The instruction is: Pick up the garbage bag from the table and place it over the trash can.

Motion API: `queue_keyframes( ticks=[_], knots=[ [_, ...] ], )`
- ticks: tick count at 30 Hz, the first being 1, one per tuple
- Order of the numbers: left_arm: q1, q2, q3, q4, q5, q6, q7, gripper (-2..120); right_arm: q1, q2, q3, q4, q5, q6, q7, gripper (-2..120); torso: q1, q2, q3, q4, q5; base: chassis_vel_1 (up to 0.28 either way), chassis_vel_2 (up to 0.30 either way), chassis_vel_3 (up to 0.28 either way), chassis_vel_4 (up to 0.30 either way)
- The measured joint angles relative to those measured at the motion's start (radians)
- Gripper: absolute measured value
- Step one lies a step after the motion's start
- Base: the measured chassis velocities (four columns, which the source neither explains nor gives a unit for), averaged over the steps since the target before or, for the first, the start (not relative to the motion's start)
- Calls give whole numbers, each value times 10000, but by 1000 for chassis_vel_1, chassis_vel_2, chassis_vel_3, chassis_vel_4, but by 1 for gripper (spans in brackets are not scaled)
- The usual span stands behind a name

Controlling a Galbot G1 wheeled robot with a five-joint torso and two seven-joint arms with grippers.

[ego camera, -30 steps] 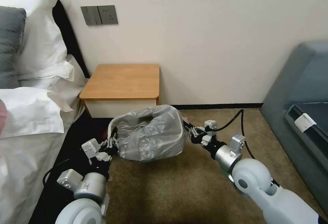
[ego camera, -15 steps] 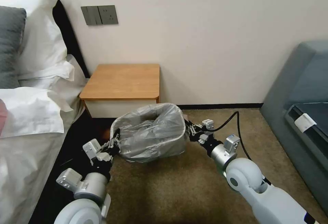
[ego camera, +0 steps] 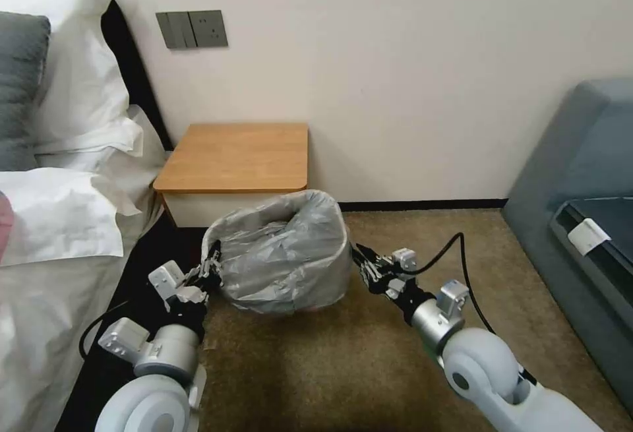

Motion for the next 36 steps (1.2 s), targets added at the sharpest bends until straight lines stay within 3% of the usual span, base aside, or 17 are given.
queue_keyframes(
  ticks=[5, 7, 9, 10, 12, 15, 17, 18, 20, 23, 24, 27, 28, 32, 36],
  knots=[
    [-118, 103, 33, 278, 667, 3, 153, 8, -819, -382, 638, 1216, -308, 677, 831, 60, 0, 0, 0, -1, 3, 0, 0, 0, 0],
    [-101, 139, 53, 316, 875, -9, 222, 8, -903, -476, 823, 1539, -265, 683, 967, 62, 0, 0, -1, -3, 2, 0, 0, 0, 0],
    [74, 427, 203, 424, 1935, -216, 622, 8, -629, -1563, 1680, 3086, 1040, 67, 1444, 73, 1, 0, -1, -4, -5, 0, 0, 0, 0],
    [74, 427, 203, 424, 1935, -216, 622, 8, -629, -1563, 1680, 3086, 1040, 67, 1444, 73, 1, 0, -1, -4, -5, 0, 0, 0, 0],
    [188, 657, 290, 494, 2783, -512, 918, 8, 507, -2800, 1578, 3676, 2325, -542, 1397, 84, -1, 1, -1, 2, 0, 0, 0, 0, 0],
    [221, 764, 411, 534, 3256, -703, 1007, 8, 1781, -3611, 1082, 3730, 2872, -912, 766, 92, -1, 0, 1, 5, -3, 0, 0, 0, 0],
    [255, 815, 555, 538, 3763, -868, 1095, 8, 3564, -4107, -147, 3503, 2900, -1442, -205, 84, -1, 0, 0, 2, -4, 0, 0, 0, 0],
    [255, 815, 555, 538, 3763, -868, 1095, 8, 3564, -4107, -147, 3503, 2900, -1442, -205, 84, -1, 0, 0, 2, -4, 0, 0, 0, 0],
    [306, 790, 581, 517, 4159, -1012, 1174, 8, 4966, -4002, -1509, 3307, 2449, -1780, -581, 76, 0, 0, 0, 1, 1, 0, 0, 0, 0],
    [461, 741, 599, 439, 4691, -1176, 1299, 8, 6256, -3146, -3511, 3089, 1471, -2609, -909, 61, 0, 0, 0, 1, 5, 0, 0, 0, 0],
    [461, 741, 599, 439, 4691, -1176, 1299, 8, 6256, -3146, -3511, 3089, 1471, -2609, -909, 61, 0, 0, 0, 1, 5, 0, 0, 0, 0],
    [554, 598, 604, 563, 5350, -1529, 1508, 8, 7333, -2497, -5051, 2590, 562, -2954, -1126, 47, -1, 0, 1, 1, -1, 0, 0, 0, 0],
    [554, 598, 604, 563, 5350, -1529, 1508, 8, 7333, -2497, -5051, 2590, 562, -2954, -1126, 47, -1, 0, 1, 1, -1, 0, 0, 0, 0],
    [686, 276, 724, 708, 6010, -1833, 1586, 8, 9284, -1694, -7033, 1425, 29, -3522, -1302, 28, -1, 0, 0, 3, -3, 0, 0, 0, 0],
    [806, 215, 760, 699, 6224, -1920, 1627, 8, 10156, -1202, -7729, 762, -343, -3874, -1352, 18, 0, 0, 1, 2, -3, 0, 0, 0, 0]
  ],
)
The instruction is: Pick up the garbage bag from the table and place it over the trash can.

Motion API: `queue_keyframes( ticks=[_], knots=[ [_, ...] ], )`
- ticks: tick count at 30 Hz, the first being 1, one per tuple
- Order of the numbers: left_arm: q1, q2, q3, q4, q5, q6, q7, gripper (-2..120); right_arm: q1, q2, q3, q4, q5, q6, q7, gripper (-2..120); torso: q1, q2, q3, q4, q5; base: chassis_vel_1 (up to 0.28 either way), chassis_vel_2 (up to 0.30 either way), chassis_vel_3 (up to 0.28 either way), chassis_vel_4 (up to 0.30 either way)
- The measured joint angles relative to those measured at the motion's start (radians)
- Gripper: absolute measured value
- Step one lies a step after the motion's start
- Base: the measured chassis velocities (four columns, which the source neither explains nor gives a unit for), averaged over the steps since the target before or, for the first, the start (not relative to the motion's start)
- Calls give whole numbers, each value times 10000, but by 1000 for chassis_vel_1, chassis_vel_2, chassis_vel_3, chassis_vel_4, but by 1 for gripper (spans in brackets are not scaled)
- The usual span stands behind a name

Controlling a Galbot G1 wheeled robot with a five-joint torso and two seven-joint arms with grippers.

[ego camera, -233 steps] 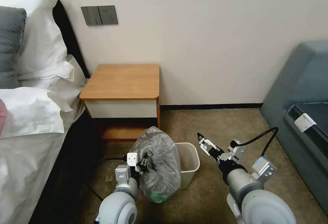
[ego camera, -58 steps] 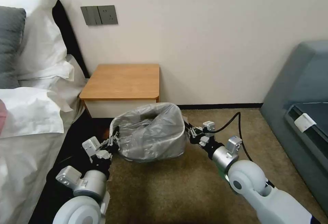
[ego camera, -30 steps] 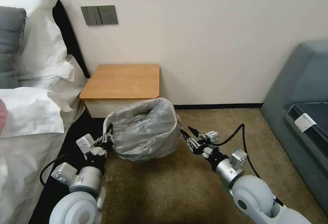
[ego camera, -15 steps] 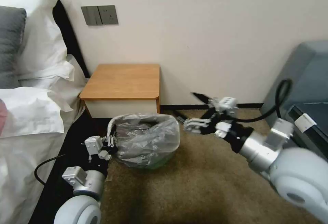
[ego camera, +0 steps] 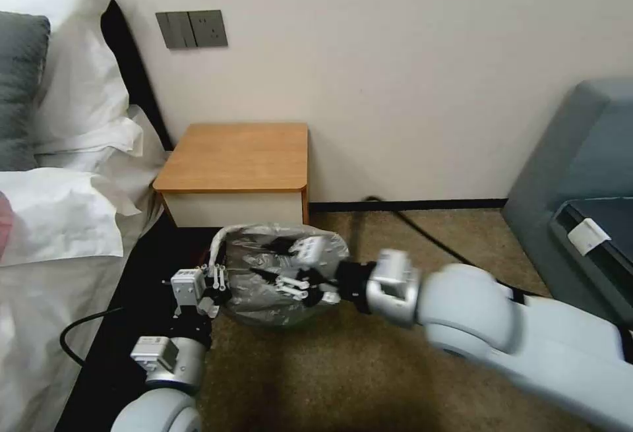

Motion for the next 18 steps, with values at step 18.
queue_keyframes(
  ticks=[18],
  knots=[
    [-40, 214, -233, -442, -441, -114, -136, 8, 1644, 2154, -1824, -1795, 2225, -2388, 3198, 0, 0, 0, 0, -1, 2, 0, 0, 0, 0]
  ],
)
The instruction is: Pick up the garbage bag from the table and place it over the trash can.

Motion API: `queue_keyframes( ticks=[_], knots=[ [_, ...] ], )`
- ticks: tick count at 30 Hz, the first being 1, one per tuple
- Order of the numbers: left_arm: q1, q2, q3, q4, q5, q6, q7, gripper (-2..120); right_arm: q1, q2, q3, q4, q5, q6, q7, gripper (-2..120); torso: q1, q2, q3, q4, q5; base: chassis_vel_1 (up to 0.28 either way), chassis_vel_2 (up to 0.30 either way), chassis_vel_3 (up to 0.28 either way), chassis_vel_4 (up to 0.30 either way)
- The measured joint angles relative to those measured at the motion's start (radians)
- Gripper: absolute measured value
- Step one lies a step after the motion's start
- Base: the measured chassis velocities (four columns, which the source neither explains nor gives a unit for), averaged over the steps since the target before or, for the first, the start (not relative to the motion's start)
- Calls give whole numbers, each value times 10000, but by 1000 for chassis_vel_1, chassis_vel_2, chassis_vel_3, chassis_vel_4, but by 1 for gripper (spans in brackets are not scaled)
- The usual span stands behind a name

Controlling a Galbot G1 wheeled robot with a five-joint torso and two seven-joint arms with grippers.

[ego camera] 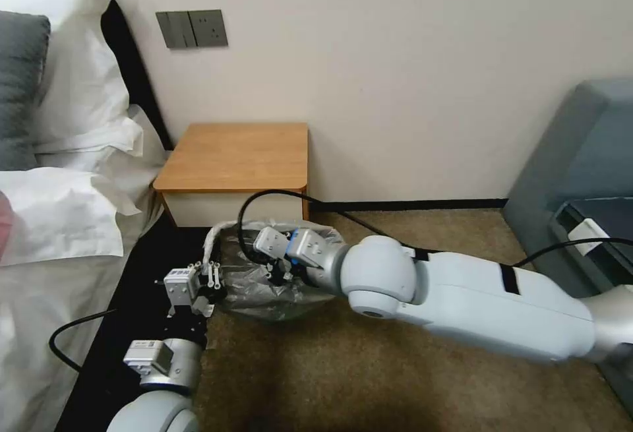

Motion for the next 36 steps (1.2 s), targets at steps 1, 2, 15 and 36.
queue_keyframes(
  ticks=[1, 2, 15, 36],
  knots=[
    [1, 0, 2, -18, -6, -12, 0, 8, 13, 40, -22, -92, 60, 0, 61, 0, 0, 0, 0, -1, 0, 0, 0, 0, 0],
    [10, 1, 5, -48, -12, -26, 7, 8, 31, 81, -62, -195, 105, 3, 164, 0, -1, 0, 0, 0, -1, 0, 0, 0, 0],
    [240, -100, 54, -503, 124, -80, 196, 8, 198, 257, -621, -1104, -21, 46, 350, 0, 0, 0, -1, 0, 1, 0, 0, 0, 0],
    [271, -221, 50, -459, -619, 254, -205, 8, 350, -70, -396, -190, 1355, 178, 1789, 0, 0, 0, -1, -1, 1, 0, 0, 0, 0]
  ],
)
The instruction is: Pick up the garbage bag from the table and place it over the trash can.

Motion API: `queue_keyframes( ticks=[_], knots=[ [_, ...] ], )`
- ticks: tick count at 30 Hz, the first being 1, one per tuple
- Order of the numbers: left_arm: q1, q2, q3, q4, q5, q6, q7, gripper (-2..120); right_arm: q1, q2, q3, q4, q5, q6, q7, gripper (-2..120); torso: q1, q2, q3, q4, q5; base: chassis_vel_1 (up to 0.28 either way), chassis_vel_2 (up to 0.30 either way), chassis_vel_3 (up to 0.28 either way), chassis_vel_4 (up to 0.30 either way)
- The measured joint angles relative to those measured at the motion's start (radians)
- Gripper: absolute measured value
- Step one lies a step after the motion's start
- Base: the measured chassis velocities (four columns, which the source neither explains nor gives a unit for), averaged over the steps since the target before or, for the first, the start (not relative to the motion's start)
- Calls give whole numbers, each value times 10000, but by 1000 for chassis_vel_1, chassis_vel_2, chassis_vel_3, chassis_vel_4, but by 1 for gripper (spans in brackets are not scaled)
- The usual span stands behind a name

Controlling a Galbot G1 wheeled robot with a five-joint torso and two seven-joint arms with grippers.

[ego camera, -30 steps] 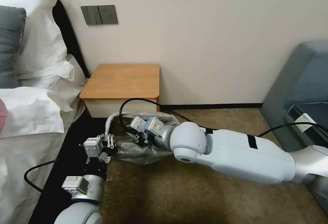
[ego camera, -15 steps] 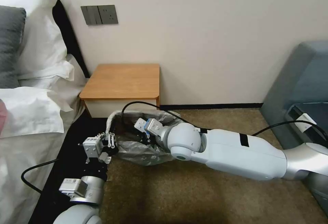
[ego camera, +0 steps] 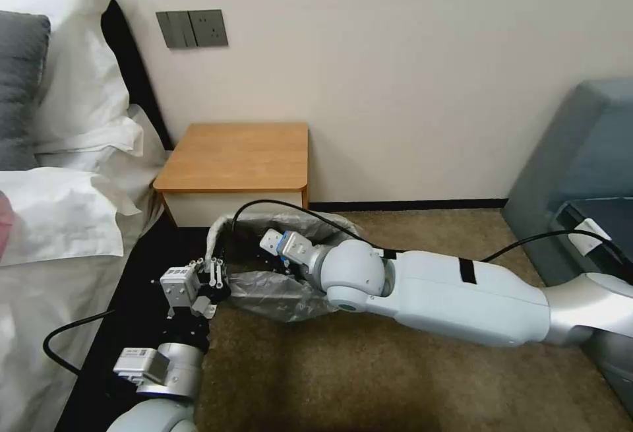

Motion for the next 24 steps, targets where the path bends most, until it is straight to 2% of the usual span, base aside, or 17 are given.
queue_keyframes(
  ticks=[2, 4, 6, 8, 10, 11, 13, 14, 16, 17, 18, 20, 21, 22, 24],
  knots=[
    [-88, 8, -27, 155, -271, 114, -142, 8, -50, -116, 302, 502, 1331, 250, 732, 0, 0, 0, 0, 0, 1, 0, 0, 0, 0],
    [-133, 12, -28, 229, -398, 173, -227, 8, -66, -165, 438, 692, 1853, 320, 979, 0, 0, 0, 0, 1, 0, 0, 0, 0, 0],
    [-256, 39, -14, 427, -627, 304, -371, 8, -122, -370, 846, 1241, 3380, 454, 1579, 0, 0, 0, 0, 1, 1, 0, 0, 0, 0],
    [-290, 48, -6, 484, -681, 332, -398, 8, -146, -438, 949, 1401, 3740, 487, 1732, 0, 0, 0, 0, 1, 0, 0, 0, 0, 0],
    [-442, 116, 54, 815, -1209, 659, -640, 8, -480, -997, 1693, 2410, 5005, 863, 2263, 0, 0, 0, 0, 3, -1, 0, 0, 0, 0],
    [-442, 116, 54, 815, -1209, 659, -640, 8, -480, -997, 1693, 2410, 5005, 863, 2263, 0, 0, 0, 0, 3, -1, 0, 0, 0, 0],
    [-498, 157, 153, 1107, -1547, 914, -752, 8, -1136, -1687, 2709, 3332, 5368, 1054, 2401, 1, 0, 1, 0, 4, 1, 0, 0, 0, 0],
    [-498, 157, 153, 1107, -1547, 914, -752, 8, -1136, -1687, 2709, 3332, 5368, 1054, 2401, 1, 0, 1, 0, 4, 1, 0, 0, 0, 0],
    [-522, 205, 355, 1488, -1725, 1042, -866, 8, -2352, -2733, 3735, 4154, 4895, 1192, 2300, 11, -1, 1, -1, -2, 3, 0, 0, 0, 0],
    [-523, 223, 428, 1657, -1767, 1073, -883, 8, -3051, -3268, 3921, 4456, 3996, 1399, 2186, 15, 0, 0, -1, -5, 6, 0, 0, 0, 0],
    [-523, 223, 428, 1657, -1767, 1073, -883, 8, -3051, -3268, 3921, 4456, 3996, 1399, 2186, 15, 0, 0, -1, -5, 6, 0, 0, 0, 0],
    [-526, 258, 588, 2009, -1782, 1082, -894, 8, -4432, -3985, 4255, 4845, 1984, 2031, 2098, 23, -1, 2, -1, -5, 0, 0, 0, 0, 0],
    [-529, 265, 674, 2149, -1781, 1082, -894, 8, -5231, -4107, 4585, 4978, 1083, 2250, 2091, 30, -1, 1, -1, -2, 1, 0, 0, 0, 0],
    [-529, 265, 674, 2149, -1781, 1082, -894, 8, -5231, -4107, 4585, 4978, 1083, 2250, 2091, 30, -1, 1, -1, -2, 1, 0, 0, 0, 0],
    [-493, 243, 807, 2355, -1760, 1085, -896, 8, -6789, -4009, 5278, 5097, -310, 2464, 2058, 39, -1, 2, -1, -2, -1, 0, 0, 0, 0]
  ],
)
